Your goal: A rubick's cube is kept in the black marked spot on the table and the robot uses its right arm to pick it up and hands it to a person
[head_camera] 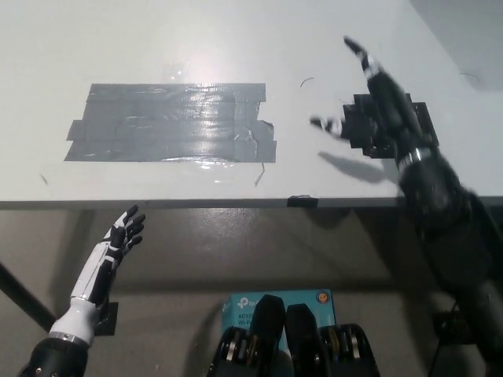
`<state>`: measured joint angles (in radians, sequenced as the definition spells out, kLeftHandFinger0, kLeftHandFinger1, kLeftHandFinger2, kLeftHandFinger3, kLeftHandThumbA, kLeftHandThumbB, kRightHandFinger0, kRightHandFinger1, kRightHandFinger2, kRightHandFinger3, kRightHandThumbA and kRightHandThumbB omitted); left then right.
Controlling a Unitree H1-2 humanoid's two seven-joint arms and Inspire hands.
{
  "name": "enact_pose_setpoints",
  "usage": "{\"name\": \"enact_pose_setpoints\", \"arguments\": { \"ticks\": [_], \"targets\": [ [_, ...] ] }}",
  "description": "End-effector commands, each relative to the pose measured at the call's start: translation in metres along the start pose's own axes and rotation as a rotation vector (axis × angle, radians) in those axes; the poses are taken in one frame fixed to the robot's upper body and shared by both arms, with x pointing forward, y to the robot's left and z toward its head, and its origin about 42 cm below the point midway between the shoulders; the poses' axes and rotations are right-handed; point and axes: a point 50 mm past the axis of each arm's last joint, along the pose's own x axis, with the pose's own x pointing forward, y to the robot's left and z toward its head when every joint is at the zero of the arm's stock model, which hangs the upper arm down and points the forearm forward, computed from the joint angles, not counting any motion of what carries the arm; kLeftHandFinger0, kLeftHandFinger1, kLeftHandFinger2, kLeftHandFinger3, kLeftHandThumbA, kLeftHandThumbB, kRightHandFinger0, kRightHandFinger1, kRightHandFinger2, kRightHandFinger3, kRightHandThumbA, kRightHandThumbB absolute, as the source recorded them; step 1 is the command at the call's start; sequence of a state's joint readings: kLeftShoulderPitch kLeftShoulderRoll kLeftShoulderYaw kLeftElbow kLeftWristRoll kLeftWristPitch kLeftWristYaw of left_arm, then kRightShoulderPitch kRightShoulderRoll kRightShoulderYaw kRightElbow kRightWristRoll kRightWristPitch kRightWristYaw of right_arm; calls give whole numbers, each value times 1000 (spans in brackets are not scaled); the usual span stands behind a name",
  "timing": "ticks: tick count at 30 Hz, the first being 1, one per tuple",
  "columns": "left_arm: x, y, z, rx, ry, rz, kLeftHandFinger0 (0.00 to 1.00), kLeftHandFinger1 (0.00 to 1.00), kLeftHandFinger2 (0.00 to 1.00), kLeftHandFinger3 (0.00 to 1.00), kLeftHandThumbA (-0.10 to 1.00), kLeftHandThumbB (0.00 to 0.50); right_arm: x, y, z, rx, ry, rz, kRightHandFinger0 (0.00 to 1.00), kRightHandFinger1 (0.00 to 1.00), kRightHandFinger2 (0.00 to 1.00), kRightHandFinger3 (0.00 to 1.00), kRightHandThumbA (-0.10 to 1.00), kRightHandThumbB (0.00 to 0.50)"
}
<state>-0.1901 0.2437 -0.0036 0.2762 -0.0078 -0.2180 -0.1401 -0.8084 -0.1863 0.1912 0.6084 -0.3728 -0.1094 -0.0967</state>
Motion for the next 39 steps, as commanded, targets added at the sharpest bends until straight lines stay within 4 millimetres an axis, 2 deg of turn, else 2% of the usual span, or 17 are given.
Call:
{"name": "enact_pose_setpoints", "arguments": {
  "ticks": [1, 3, 5, 6, 8, 14, 19, 21, 23, 24, 25, 29, 30, 34, 39],
  "targets": [
    [-10, 6, 4, 40, -44, -16, 1000, 1000, 1000, 1000, 1000, 206, -174, -105, 107, 87, -487, -241, 1000, 1000, 1000, 1000, 948, 363],
    [-14, 4, 2, 33, -28, -19, 1000, 1000, 1000, 1000, 1000, 209, -204, -93, 93, 172, -449, -232, 1000, 1000, 1000, 1000, 983, 371],
    [-15, 2, 1, 32, -24, -20, 1000, 1000, 1000, 1000, 1000, 209, -211, -89, 88, 181, -430, -229, 1000, 1000, 1000, 1000, 993, 352],
    [-19, 0, -2, 25, -19, -20, 1000, 1000, 1000, 1000, 1000, 205, -223, -78, 75, 193, -380, -221, 1000, 1000, 1000, 1000, 1000, 337],
    [-21, -1, -5, 19, -13, -21, 1000, 1000, 1000, 1000, 1000, 207, -231, -68, 60, 219, -329, -208, 1000, 1000, 1000, 1000, 996, 328],
    [-25, -3, -5, 29, -6, -29, 1000, 1000, 1000, 1000, 1000, 200, -242, -40, 12, 316, -170, -176, 1000, 1000, 1000, 1000, 939, 268],
    [-24, -3, -5, 32, -6, -28, 1000, 1000, 1000, 1000, 1000, 206, -244, -21, -21, 373, -69, -172, 1000, 1000, 1000, 1000, 974, 281],
    [-23, -3, -5, 32, -6, -27, 1000, 1000, 1000, 1000, 1000, 200, -244, -18, -26, 396, -45, -169, 1000, 1000, 1000, 1000, 973, 288],
    [-25, -3, -6, 25, -2, -30, 1000, 1000, 1000, 1000, 1000, 202, -245, -10, -42, 420, 12, -161, 1000, 1000, 1000, 1000, 938, 234],
    [-26, -3, -7, 22, 3, -32, 1000, 1000, 1000, 1000, 1000, 203, -247, -3, -56, 446, 68, -152, 1000, 1000, 1000, 1000, 912, 241],
    [-27, -4, -7, 23, 6, -31, 1000, 1000, 1000, 1000, 1000, 206, -248, 0, -61, 466, 94, -146, 1000, 1000, 1000, 1000, 905, 241],
    [-28, -2, -9, 37, 6, -31, 1000, 1000, 1000, 1000, 1000, 211, -248, 14, -87, 514, 183, -117, 1000, 1000, 1000, 1000, 898, 183],
    [-28, -2, -10, 37, 7, -31, 1000, 1000, 1000, 1000, 1000, 217, -249, 16, -94, 512, 206, -103, 1000, 1000, 1000, 1000, 914, 189],
    [-30, -7, -13, 25, 8, -27, 1000, 1000, 1000, 1000, 1000, 224, -254, 16, -100, 527, 230, -85, 1000, 1000, 1000, 1000, 943, 167],
    [-33, -8, -14, 21, 18, -18, 1000, 1000, 1000, 1000, 1000, 243, -255, 19, -100, 544, 240, -61, 1000, 1000, 1000, 1000, 933, 171]
  ]
}}
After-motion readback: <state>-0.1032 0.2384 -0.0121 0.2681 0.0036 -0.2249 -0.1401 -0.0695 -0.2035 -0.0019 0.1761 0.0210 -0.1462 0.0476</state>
